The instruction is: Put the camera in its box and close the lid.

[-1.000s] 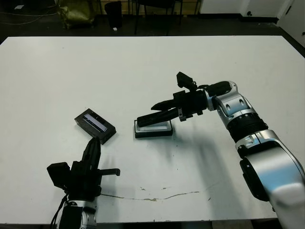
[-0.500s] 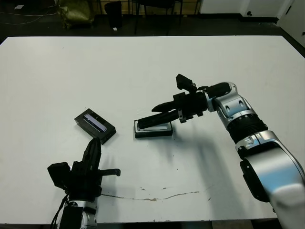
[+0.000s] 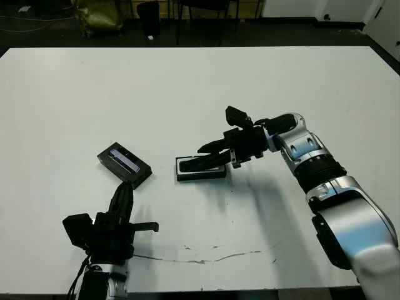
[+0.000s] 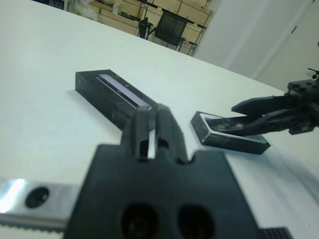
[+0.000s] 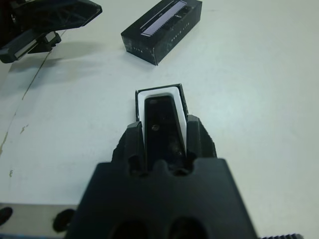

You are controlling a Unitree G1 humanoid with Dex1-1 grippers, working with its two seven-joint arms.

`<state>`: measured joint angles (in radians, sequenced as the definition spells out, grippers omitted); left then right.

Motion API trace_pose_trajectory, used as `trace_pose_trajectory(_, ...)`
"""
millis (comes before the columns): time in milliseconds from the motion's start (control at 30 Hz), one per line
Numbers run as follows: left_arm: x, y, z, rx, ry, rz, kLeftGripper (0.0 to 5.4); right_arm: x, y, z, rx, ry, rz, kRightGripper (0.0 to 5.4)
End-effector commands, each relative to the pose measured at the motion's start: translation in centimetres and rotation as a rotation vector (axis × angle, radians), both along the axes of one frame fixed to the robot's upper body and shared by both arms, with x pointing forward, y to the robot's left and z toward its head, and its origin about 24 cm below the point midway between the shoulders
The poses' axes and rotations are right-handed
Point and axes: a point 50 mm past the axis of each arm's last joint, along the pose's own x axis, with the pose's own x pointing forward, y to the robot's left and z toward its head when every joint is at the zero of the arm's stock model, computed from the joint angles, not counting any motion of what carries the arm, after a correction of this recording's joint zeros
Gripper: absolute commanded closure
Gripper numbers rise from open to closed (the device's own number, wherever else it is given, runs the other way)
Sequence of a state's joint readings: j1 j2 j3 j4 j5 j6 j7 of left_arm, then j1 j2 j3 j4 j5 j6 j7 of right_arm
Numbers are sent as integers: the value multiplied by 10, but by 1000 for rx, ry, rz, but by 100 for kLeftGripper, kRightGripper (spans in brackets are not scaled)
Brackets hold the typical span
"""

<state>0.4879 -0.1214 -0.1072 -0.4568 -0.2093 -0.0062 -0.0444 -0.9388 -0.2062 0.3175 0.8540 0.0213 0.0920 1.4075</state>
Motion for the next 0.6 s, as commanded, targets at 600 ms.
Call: trace_pose_trajectory(600, -9, 3, -12, 20, 63, 6, 540, -7, 17, -17, 41, 0, -1, 482)
